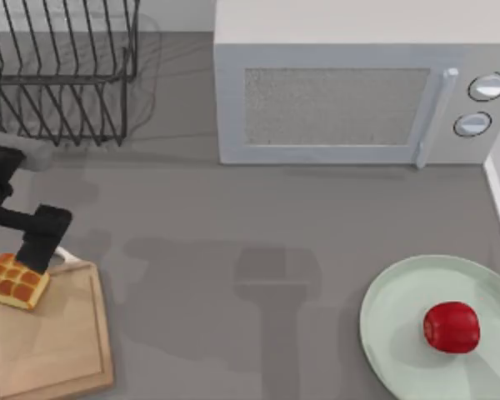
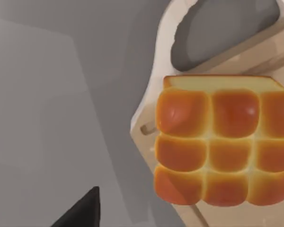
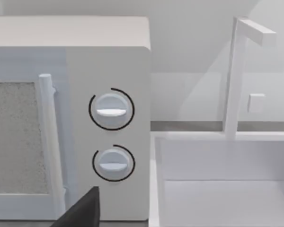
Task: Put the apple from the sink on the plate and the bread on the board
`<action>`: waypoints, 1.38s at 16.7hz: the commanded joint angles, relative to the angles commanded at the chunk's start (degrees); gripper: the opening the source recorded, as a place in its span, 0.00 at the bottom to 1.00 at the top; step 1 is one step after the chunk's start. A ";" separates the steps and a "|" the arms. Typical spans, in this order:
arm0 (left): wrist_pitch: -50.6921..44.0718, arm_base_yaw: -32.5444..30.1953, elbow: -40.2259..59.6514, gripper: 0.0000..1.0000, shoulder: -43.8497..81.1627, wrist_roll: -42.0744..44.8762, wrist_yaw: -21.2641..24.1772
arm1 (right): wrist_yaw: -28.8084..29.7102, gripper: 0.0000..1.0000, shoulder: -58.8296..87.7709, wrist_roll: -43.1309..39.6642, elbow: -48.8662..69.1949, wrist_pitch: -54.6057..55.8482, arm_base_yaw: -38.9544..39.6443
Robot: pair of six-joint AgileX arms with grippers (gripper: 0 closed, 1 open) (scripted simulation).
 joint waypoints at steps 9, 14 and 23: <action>12.06 0.18 -7.05 1.00 4.34 0.23 0.01 | 0.00 1.00 0.00 0.00 0.00 0.00 0.00; 16.36 0.20 -9.87 1.00 6.49 0.31 0.01 | 0.00 1.00 0.00 0.00 0.00 0.00 0.00; 16.36 0.20 -9.87 0.47 6.49 0.31 0.01 | 0.00 1.00 0.00 0.00 0.00 0.00 0.00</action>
